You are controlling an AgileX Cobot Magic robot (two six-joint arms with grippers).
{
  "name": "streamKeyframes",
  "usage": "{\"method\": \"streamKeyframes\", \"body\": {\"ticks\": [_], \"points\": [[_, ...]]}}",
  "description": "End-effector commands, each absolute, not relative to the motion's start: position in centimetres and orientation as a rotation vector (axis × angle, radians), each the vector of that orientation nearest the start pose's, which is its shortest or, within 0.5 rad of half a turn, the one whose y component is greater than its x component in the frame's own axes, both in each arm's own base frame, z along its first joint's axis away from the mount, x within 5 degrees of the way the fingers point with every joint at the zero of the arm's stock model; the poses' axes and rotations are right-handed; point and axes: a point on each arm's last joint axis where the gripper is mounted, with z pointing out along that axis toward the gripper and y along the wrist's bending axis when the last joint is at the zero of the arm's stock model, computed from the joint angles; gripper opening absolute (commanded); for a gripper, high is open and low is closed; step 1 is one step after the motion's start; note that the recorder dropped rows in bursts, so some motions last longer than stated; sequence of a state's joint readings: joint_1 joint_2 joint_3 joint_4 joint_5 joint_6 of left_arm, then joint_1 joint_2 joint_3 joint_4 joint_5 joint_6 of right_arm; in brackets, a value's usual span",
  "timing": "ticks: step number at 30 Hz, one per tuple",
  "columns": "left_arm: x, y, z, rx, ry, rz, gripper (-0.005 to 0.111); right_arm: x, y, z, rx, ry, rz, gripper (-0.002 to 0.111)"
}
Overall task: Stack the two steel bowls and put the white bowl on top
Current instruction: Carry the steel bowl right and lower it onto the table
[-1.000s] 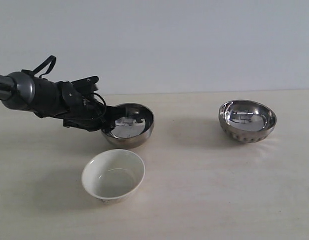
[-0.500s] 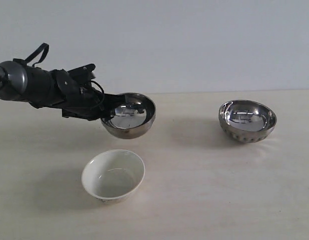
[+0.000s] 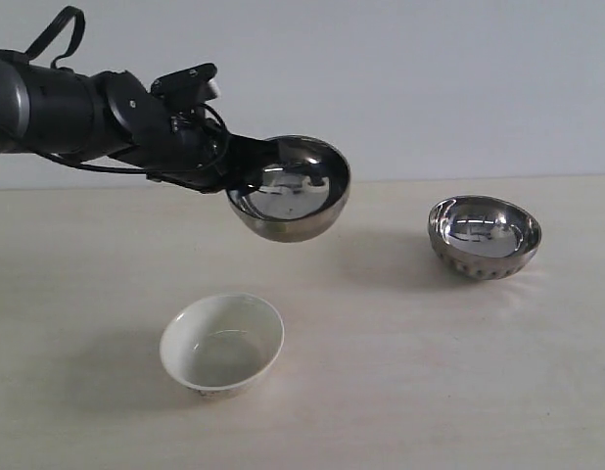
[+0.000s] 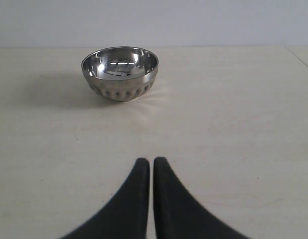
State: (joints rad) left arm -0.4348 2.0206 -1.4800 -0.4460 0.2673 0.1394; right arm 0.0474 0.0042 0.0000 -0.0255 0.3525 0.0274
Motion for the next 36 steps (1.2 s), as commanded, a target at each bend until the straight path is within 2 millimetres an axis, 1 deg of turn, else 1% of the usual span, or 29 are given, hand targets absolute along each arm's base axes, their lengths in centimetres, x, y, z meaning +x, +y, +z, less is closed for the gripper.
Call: {"method": "streamKeyframes", "body": {"ticks": [1,10,15,18,22,28,33,36], "points": [[39.5,-23.2,21.5,0.355,2.326,-0.544,0.004,5.4,0.1,18.2,-0.035,1.825,0.014,0.0],[35.6,-28.1,20.9,0.585,2.366,-0.593,0.004,5.4,0.1,18.2,-0.035,1.825,0.014,0.0],[34.0,-29.7,20.5,0.677,2.386,-0.61,0.004,5.4,0.1,18.2,-0.035,1.825,0.014,0.0],[33.5,-30.2,20.1,0.705,2.408,-0.614,0.004,5.4,0.1,18.2,-0.035,1.825,0.014,0.0],[33.3,-30.4,18.4,0.732,2.451,-0.6,0.004,5.4,0.1,18.2,-0.035,1.825,0.014,0.0],[33.2,-29.3,15.9,0.631,2.386,-0.54,0.004,5.4,0.1,18.2,-0.035,1.825,0.014,0.0],[33.3,-29.3,13.6,0.572,2.427,-0.537,0.004,5.4,0.1,18.2,-0.035,1.825,0.014,0.0],[33.4,-29.3,11.8,0.531,2.473,-0.541,0.004,5.4,0.1,18.2,-0.035,1.825,0.014,0.0]]}}
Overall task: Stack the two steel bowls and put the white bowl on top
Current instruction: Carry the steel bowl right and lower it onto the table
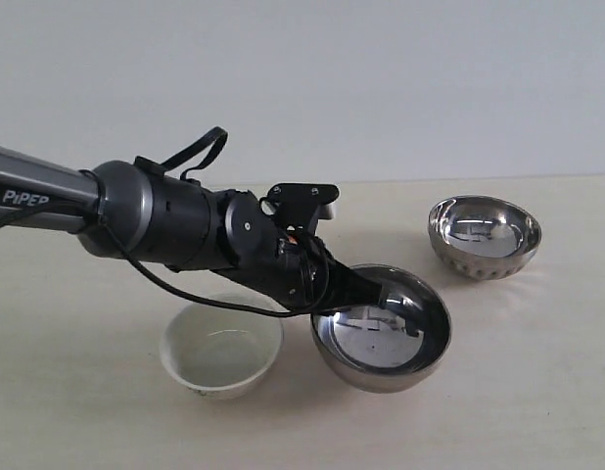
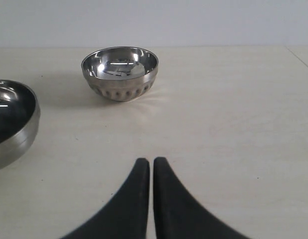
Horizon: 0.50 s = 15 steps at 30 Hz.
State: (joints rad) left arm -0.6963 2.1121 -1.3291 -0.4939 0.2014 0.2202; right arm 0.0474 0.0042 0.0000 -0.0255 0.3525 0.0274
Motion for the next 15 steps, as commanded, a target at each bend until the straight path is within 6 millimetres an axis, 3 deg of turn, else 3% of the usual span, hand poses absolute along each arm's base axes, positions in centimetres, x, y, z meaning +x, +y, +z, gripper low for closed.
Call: {"method": "streamKeyframes", "body": {"ticks": [1,15], "points": [[33.39,-29.34,11.57,0.532,2.479,-0.538,0.004,5.35,0.12,18.23,-0.035,1.825,0.014,0.0],[33.08,-28.73,11.22,0.567,2.583,-0.552,0.004,5.35,0.12,18.23,-0.035,1.825,0.014,0.0]]}}
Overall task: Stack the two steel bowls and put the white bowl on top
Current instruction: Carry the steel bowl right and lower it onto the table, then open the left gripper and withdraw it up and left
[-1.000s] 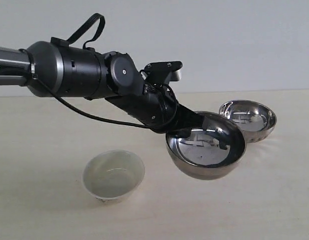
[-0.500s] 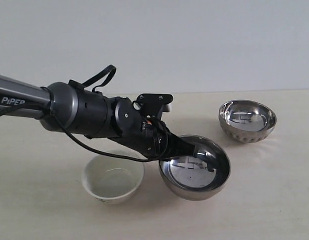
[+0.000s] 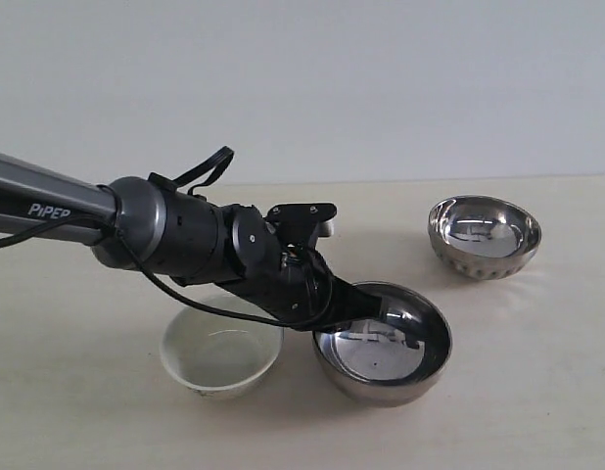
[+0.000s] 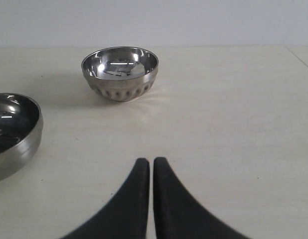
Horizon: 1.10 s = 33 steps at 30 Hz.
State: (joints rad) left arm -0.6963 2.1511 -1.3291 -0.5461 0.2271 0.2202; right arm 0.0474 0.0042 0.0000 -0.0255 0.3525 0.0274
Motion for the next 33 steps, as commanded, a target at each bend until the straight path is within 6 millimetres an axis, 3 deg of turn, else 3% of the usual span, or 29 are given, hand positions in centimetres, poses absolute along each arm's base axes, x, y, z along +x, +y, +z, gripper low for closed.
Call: {"method": "streamKeyframes", "body": {"ticks": [1,4,8,12,18,26,29,33], "points": [[33.1,-28.6,11.2,0.565,2.587,-0.551,0.005,5.4,0.1,18.2,-0.035,1.825,0.014,0.0],[33.6,-28.3,11.7,0.551,2.59,-0.56,0.018,5.4,0.1,18.2,-0.035,1.825,0.014,0.0],[33.9,-28.6,12.4,0.568,2.599,-0.586,0.046,5.4,0.1,18.2,-0.035,1.825,0.014,0.0],[34.0,-28.9,13.2,0.6,2.602,-0.606,0.059,5.4,0.1,18.2,-0.035,1.825,0.014,0.0],[34.1,-29.0,15.2,0.623,2.539,-0.62,0.059,5.4,0.1,18.2,-0.035,1.825,0.014,0.0],[33.4,-28.5,21.1,0.679,2.38,-0.649,0.057,5.4,0.1,18.2,-0.035,1.825,0.014,0.0],[33.0,-28.2,23.3,0.677,2.327,-0.66,0.048,5.4,0.1,18.2,-0.035,1.825,0.014,0.0],[32.3,-27.6,25.8,0.694,2.259,-0.667,0.027,5.4,0.1,18.2,-0.035,1.825,0.014,0.0]]}}
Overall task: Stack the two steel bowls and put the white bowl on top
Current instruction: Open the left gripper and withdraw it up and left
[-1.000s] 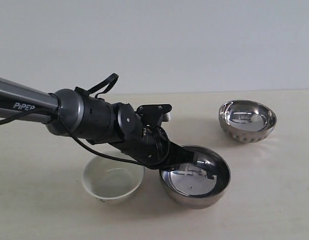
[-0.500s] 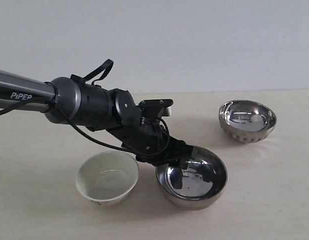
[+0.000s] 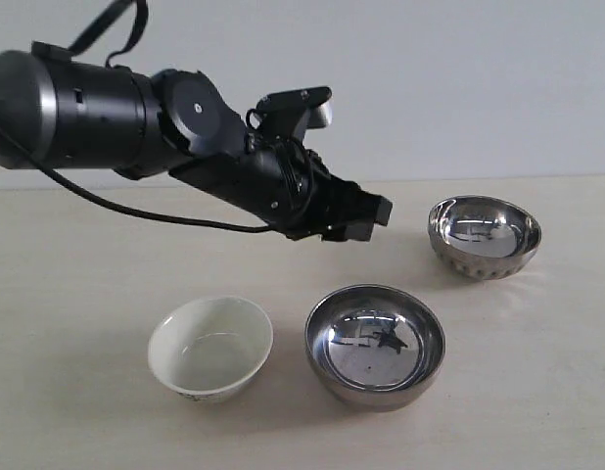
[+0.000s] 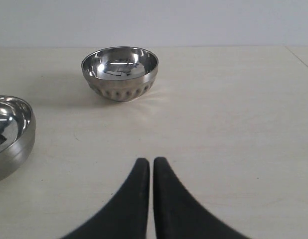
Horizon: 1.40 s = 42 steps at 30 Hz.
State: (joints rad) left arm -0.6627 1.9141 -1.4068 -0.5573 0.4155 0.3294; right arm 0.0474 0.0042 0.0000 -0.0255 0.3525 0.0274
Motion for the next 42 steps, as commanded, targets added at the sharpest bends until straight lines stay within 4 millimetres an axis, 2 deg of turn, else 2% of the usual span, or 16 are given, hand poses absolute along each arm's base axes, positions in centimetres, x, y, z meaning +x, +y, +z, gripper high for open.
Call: {"method": "streamKeyframes", "body": {"ticks": [1,4,13,25,28,35,42], "points": [[32.1,-27.5,26.4,0.697,2.247,-0.67,0.023,5.4,0.1,18.2,-0.035,1.825,0.014,0.0],[31.4,-26.9,27.6,0.688,2.211,-0.671,0.004,5.4,0.1,18.2,-0.035,1.825,0.014,0.0],[28.4,-24.0,30.3,0.658,2.098,-0.637,0.004,5.4,0.1,18.2,-0.035,1.825,0.014,0.0],[21.5,-18.7,35.0,0.639,1.959,-0.676,0.004,5.4,0.1,18.2,-0.035,1.825,0.014,0.0],[19.5,-17.1,35.5,0.601,1.942,-0.707,0.004,5.4,0.1,18.2,-0.035,1.825,0.014,0.0],[14.9,-13.2,35.2,0.547,1.841,-0.712,0.004,5.4,0.1,18.2,-0.035,1.825,0.014,0.0],[11.0,-9.6,31.2,0.493,1.79,-0.69,0.004,5.4,0.1,18.2,-0.035,1.825,0.014,0.0]]}}
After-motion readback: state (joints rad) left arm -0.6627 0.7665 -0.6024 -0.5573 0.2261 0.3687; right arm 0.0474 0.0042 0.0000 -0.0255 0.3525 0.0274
